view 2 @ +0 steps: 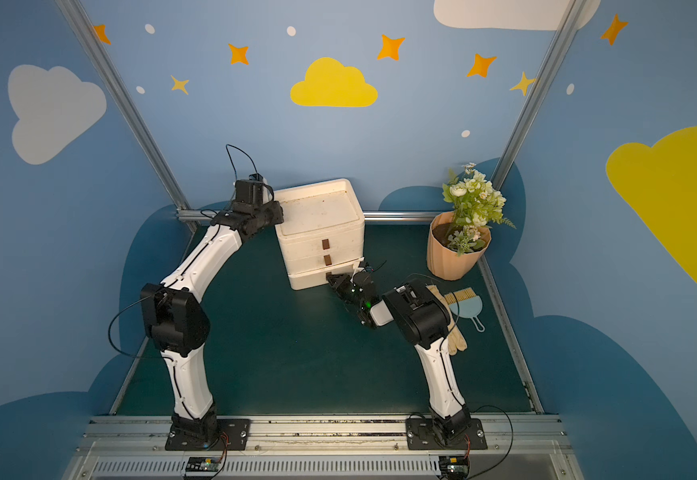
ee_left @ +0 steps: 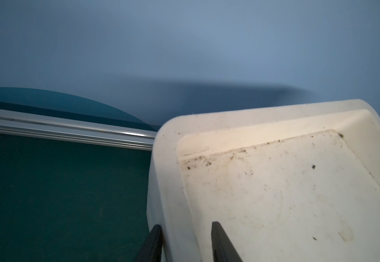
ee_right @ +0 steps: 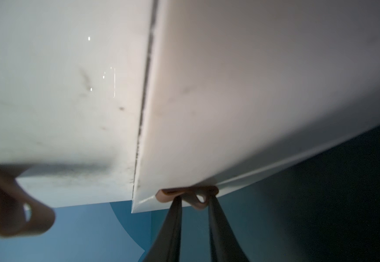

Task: Place the umbrella in the drawer by color
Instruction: Close the drawer in the storage box.

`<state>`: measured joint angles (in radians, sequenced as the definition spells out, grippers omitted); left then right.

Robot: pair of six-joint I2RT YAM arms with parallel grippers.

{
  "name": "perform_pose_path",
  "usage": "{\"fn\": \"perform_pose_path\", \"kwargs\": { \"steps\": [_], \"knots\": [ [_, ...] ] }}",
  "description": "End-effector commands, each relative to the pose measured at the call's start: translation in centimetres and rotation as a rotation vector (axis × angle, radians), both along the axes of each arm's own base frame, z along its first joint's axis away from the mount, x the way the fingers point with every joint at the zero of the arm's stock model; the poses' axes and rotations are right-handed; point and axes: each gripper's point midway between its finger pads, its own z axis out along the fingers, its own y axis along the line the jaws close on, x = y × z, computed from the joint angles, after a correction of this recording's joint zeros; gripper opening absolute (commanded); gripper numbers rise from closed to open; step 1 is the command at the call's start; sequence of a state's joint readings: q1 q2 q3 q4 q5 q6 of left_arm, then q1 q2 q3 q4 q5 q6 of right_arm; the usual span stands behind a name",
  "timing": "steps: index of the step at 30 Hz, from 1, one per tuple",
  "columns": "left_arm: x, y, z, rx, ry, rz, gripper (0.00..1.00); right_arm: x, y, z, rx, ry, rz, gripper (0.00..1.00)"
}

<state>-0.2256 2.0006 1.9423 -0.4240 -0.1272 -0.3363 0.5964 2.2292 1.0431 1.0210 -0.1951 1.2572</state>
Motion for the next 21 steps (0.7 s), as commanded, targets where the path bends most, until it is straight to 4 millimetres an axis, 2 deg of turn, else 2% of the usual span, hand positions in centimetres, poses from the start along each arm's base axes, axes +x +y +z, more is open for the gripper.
{"fn": "perform_pose_path", "kwargs": {
  "steps": [1,5,14,17,21],
  "knots": [
    [-2.4,-2.8,-1.7,0.034,0.079,-0.164,0.37,2.0,-0.3,1.1,0.006,-0.043,-0.049,0.22],
    [-2.4,-2.7,-1.8,0.037,0.081,-0.162,0.37,2.9,-0.2,1.4,0.006,-0.042,-0.052,0.23],
    [-2.7,-2.7,-1.3,0.034,0.08,-0.164,0.4,3.4,0.0,1.9,-0.003,-0.052,-0.052,0.26],
    [-3.0,-2.6,-0.3,0.033,0.064,-0.166,0.45,2.5,-0.2,2.2,-0.017,-0.058,-0.051,0.28],
    [-3.6,-2.0,1.7,0.037,0.03,-0.16,0.54,0.8,-1.1,3.0,-0.029,-0.065,-0.048,0.4]
  ]
}}
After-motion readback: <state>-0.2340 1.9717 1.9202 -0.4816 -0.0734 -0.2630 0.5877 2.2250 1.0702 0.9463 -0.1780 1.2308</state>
